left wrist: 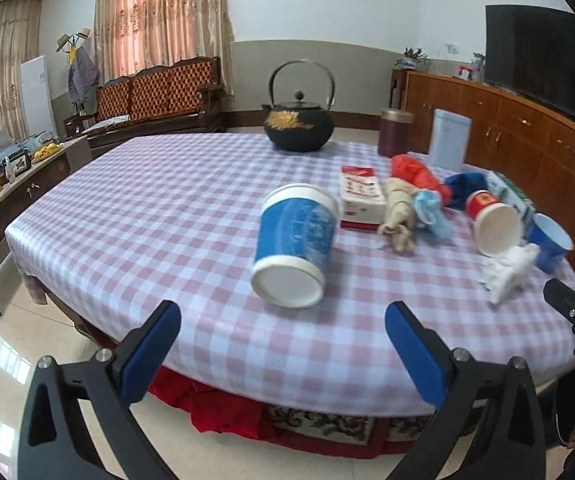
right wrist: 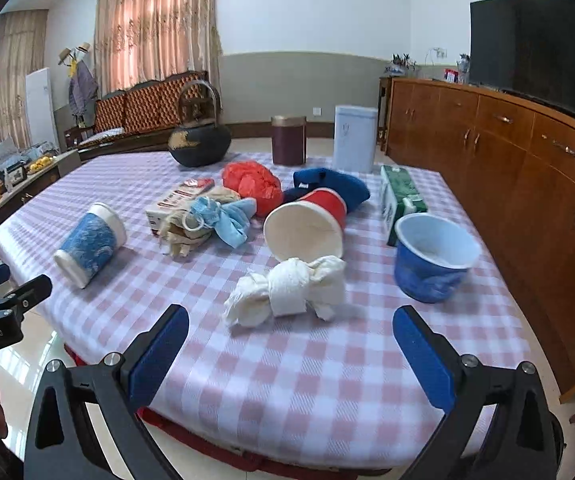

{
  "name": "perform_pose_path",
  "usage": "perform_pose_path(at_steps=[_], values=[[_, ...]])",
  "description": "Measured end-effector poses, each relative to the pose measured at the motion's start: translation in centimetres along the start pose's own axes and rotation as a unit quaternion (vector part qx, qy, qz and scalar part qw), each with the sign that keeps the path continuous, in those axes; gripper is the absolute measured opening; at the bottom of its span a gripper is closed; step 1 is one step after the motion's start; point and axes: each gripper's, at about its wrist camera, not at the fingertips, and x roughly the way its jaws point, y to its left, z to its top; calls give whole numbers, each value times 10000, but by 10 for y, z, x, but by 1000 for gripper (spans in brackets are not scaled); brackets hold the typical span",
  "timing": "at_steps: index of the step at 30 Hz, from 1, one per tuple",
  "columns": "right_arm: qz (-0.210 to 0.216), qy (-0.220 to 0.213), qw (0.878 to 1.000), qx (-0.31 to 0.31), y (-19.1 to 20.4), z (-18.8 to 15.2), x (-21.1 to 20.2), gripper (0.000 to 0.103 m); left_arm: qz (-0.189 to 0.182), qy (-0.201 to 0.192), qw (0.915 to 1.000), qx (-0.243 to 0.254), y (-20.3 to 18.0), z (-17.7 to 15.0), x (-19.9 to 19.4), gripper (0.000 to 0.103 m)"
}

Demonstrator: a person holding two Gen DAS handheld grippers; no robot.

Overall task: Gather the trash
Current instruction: 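Grasp the blue paper cup with the left tool while the right tool grasps the white tissue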

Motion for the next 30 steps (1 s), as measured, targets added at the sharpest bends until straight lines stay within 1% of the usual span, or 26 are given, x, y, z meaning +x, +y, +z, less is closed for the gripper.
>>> perform_pose_path(at_steps=[5, 11, 15, 16, 17, 18, 19, 20, 24, 28, 29, 30], values=[[-102, 217, 9996, 140, 0, 5, 34, 103, -13, 86, 9999, -55, 1, 6, 26, 102], [-104, 353, 9990, 239, -4, 6, 52, 101, -39, 116, 9999, -38, -2, 13, 46, 102], [-82, 445, 9986, 278, -4, 6, 59, 92, -56, 188, 9998, -75, 1, 15, 55, 97], [-51, 469, 9984, 310, -4, 5, 61, 88, -85, 215, 9997, -81, 1, 14, 57, 94], [-35, 479, 9983, 335, -5, 5, 61, 86, -104, 246, 9996, -68, 0, 14, 59, 92], [-27, 471, 9983, 350, -6, 4, 61, 85, -114, 280, 9995, -47, 0, 14, 61, 84], [-4, 461, 9983, 367, -7, 4, 61, 81, -166, 323, 9993, -34, 0, 12, 61, 71], [26, 456, 9982, 391, -8, 4, 60, 74, -228, 347, 9991, -40, 0, 12, 63, 61], [128, 427, 9980, 455, -10, 3, 56, 62, -351, 281, 9990, -33, -3, 10, 56, 60], [229, 381, 9978, 490, -13, 3, 51, 46, -412, 197, 9989, 48, -11, 9, 44, 60], [267, 387, 9977, 498, -13, 3, 51, 16, -447, 180, 9988, 58, -13, 9, 41, 60], [283, 418, 9974, 506, -14, 2, 51, 9, -458, 172, 9988, 72, -16, 9, 40, 60]])
